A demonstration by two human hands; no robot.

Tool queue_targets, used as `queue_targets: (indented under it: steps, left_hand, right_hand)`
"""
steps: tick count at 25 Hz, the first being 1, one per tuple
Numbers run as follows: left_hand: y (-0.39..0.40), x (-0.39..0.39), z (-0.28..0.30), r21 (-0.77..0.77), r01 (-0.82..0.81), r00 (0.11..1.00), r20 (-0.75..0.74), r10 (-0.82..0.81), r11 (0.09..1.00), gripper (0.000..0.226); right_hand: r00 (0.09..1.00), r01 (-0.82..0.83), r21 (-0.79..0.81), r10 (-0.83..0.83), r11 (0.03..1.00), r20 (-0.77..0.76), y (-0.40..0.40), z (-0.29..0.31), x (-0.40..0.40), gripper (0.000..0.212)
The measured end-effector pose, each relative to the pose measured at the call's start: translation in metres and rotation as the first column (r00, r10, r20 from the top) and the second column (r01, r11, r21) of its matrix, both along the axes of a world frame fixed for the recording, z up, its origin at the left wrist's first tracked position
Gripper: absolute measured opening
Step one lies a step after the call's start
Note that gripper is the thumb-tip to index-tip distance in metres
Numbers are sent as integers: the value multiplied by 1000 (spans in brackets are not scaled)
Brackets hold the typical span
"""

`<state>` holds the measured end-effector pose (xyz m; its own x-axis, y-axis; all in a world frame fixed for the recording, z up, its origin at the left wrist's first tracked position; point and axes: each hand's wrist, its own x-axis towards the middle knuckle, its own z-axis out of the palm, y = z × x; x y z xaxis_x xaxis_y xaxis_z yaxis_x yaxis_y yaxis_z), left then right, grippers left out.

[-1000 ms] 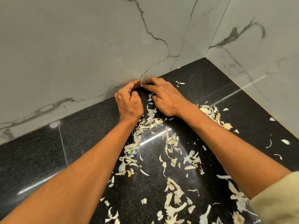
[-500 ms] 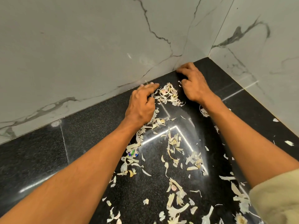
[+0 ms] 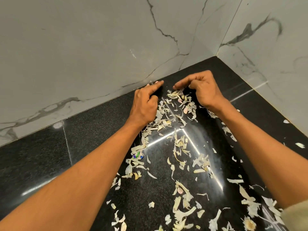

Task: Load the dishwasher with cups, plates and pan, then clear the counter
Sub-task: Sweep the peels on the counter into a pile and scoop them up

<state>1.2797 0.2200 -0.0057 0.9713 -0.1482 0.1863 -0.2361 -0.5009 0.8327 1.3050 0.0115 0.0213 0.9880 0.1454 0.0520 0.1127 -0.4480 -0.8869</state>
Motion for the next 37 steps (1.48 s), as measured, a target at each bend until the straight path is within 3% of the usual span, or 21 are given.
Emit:
queue_targets:
  steps: [2,6,8,10,13,16,19,24,29,37]
  left_hand:
    - [2,0,2,-20,-12,1000,-14,11,1000,61]
    - [1,-4,7,-22,13,999,-35,-14,1000,62]
    - [1,-3,8,-22,14,999,-39,-15,1000,60]
    - [3,-2,8,-21,28,998,-49,-29,999,62]
    - [4,-1,5,-20,40,995,-96,-42,999,65]
    - [1,-2,7,144,90,985,-158,-67,986,69]
    - [-4,-6,13,305,165,969,-229,-96,938,65]
    - [-2,-29,1,222,199,975,-145,-169,955,68]
    - [-6,-75,-7,114,192,972,-161,-173,975,67]
    - [-9,-145,-7,34,180,962,-217,-168,983,68]
  right_hand:
    - [998,59,45,-58,997,-17,4,2,5,45]
    - [997,-72,-271,77,960,8,16,-8,0,52]
    - [984,-174,-195,177,965,-2,23,-10,-19,47]
    - [973,-223,-11,222,975,-59,19,-3,-31,41]
    - [995,-49,82,56,995,-84,-10,4,-19,43]
    - [992,99,-67,-103,993,-71,-29,-5,-6,52]
    - [998,-57,-203,48,977,-49,-6,-14,-23,54]
    - [994,-110,-141,113,984,11,15,-18,-68,52]
    - [997,-75,-89,77,993,13,16,-19,-116,46]
    - [997,-62,-77,59,995,-42,19,-13,-188,55]
